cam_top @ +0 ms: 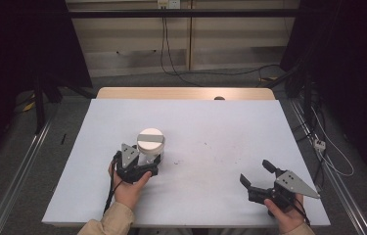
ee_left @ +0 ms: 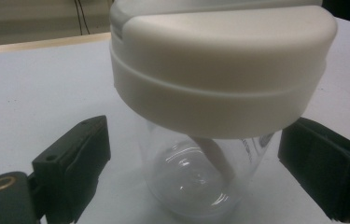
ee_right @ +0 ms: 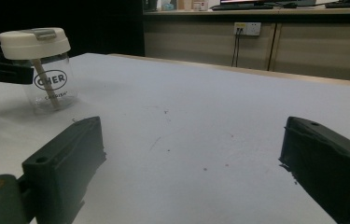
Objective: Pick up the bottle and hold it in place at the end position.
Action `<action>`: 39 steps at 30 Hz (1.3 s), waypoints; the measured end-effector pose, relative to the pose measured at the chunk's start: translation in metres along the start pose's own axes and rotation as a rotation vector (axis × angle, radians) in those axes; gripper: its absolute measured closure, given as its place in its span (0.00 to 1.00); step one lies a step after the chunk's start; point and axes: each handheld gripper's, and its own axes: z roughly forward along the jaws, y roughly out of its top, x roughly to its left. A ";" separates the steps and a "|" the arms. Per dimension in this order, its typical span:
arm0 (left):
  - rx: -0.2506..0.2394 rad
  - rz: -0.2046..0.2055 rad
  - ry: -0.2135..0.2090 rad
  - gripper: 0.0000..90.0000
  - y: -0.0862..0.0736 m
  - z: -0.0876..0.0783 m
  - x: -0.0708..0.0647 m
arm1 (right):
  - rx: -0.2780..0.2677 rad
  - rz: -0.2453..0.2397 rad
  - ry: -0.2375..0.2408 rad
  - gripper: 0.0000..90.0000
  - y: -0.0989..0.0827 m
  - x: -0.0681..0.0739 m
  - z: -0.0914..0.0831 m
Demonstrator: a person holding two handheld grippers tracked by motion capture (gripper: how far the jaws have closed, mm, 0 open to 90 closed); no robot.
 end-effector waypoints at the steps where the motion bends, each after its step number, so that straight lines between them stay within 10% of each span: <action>1: -0.001 -0.002 0.001 0.10 0.000 0.002 -0.001 | 0.001 0.000 0.000 0.06 0.000 0.000 0.000; 24: -0.013 -0.006 0.067 0.15 0.001 0.024 -0.014 | -0.002 -0.001 0.002 0.07 0.000 -0.001 -0.001; 39: -0.019 -0.011 0.038 0.20 0.003 0.028 -0.009 | 0.000 -0.005 0.009 0.07 0.000 -0.001 0.000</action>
